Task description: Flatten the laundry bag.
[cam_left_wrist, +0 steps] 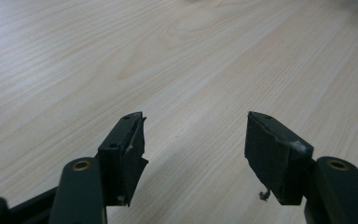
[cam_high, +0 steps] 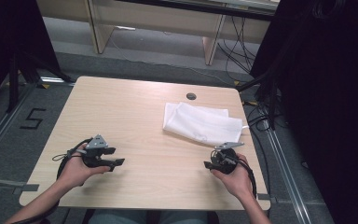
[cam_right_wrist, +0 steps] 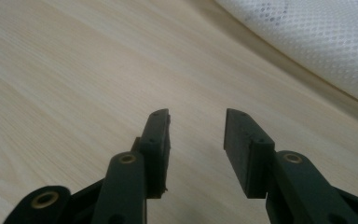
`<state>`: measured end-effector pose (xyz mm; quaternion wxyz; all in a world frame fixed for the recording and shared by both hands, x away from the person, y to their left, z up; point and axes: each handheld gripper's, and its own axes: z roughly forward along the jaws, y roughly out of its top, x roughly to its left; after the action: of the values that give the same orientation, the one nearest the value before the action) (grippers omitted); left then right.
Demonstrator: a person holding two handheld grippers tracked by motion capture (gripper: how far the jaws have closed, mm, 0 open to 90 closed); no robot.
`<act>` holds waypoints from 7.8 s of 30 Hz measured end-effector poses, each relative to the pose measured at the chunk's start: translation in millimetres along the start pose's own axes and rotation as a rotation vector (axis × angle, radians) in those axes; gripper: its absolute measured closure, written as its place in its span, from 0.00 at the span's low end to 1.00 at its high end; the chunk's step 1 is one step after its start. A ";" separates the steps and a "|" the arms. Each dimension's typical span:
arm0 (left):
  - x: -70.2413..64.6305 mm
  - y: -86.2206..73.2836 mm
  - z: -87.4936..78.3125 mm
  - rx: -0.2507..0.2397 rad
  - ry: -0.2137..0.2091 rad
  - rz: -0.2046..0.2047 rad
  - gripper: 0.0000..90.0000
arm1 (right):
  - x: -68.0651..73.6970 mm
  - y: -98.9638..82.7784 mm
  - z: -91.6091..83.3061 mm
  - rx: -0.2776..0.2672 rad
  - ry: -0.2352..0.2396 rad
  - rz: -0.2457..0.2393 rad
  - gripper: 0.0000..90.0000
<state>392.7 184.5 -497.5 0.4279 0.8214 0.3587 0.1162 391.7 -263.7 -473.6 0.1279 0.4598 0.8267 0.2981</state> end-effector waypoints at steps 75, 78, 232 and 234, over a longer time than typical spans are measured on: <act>-6.6 -3.7 -1.3 -0.029 -0.053 -0.020 0.43 | -23.9 94.2 87.8 0.075 -0.076 -0.030 0.97; -6.0 -4.2 -3.3 -0.035 -0.051 -0.011 0.43 | -22.8 94.3 88.3 0.068 -0.080 -0.036 0.97; -61.9 38.4 43.4 0.243 -0.115 0.151 0.88 | 42.7 132.1 106.1 0.217 0.088 -0.186 0.56; -60.5 37.3 44.6 0.267 -0.120 0.170 0.88 | 40.5 132.0 112.5 0.219 0.088 -0.193 0.56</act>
<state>389.8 101.2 -488.2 0.3240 0.9039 0.2740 0.0541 514.5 -134.8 -479.4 0.0689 0.3759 0.8994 0.2123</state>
